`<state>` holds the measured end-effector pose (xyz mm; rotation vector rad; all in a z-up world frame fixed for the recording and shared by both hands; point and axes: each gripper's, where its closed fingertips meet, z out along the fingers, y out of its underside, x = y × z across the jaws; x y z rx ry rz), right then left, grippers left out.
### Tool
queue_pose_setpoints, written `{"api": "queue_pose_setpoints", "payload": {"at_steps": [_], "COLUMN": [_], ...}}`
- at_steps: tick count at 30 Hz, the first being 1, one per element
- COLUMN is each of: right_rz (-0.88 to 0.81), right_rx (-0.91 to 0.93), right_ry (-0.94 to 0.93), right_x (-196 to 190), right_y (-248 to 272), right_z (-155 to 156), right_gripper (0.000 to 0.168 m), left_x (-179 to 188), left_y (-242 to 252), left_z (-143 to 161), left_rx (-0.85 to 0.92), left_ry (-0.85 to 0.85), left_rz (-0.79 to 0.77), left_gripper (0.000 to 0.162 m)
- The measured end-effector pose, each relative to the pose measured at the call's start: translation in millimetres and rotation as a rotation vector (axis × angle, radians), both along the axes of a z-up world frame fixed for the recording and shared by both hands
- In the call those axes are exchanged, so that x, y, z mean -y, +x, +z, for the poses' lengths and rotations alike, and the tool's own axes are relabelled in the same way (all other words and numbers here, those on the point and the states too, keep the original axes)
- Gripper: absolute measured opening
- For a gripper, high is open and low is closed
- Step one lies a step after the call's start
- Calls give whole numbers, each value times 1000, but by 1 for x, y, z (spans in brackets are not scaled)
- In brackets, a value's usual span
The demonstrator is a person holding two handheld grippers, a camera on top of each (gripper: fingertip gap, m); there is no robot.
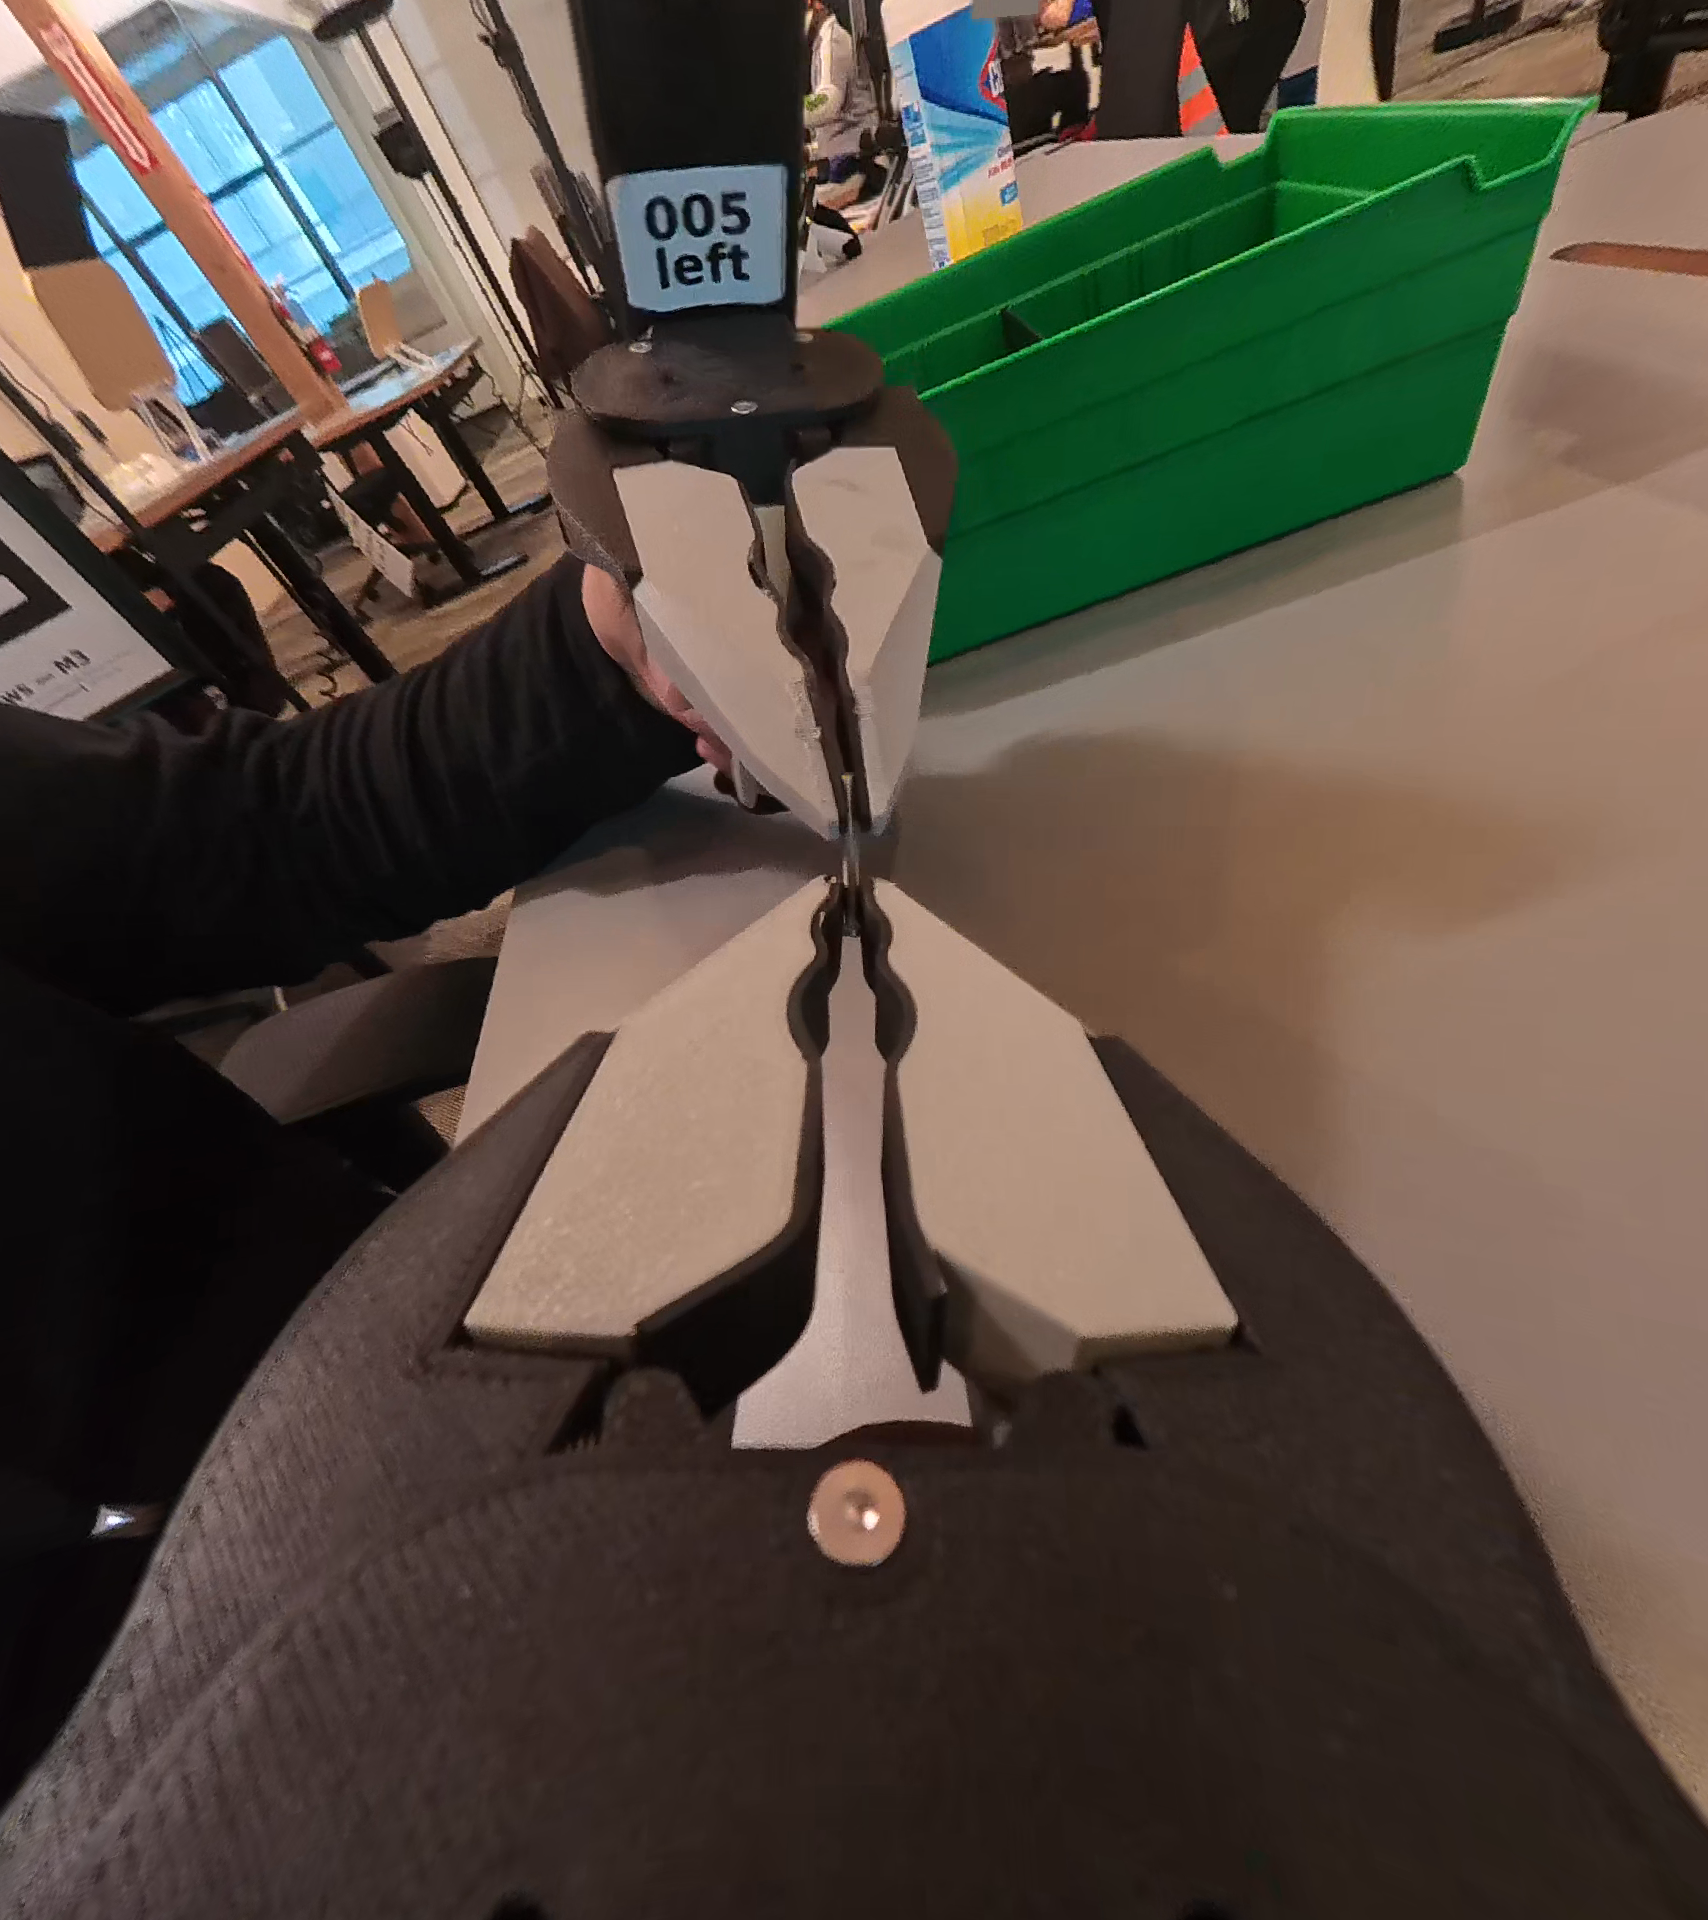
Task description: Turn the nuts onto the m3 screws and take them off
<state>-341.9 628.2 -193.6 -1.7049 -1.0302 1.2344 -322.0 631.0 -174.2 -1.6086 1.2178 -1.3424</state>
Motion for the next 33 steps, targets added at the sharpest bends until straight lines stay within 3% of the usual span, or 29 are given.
{"api": "queue_pose_setpoints", "payload": {"at_steps": [6, 33], "right_rz": [26, -15], "right_rx": [-44, -4], "right_ry": [-111, -1], "right_x": [1, -3], "right_y": [-1, -1], "right_z": [0, 1], "right_gripper": [1, 0], "left_x": [-2, -3], "left_y": [0, -2], "left_z": [-2, -1], "left_rx": [2, -2], "left_ry": [-79, -49], "left_rz": [4, 11], "left_gripper": [1, 0]}}
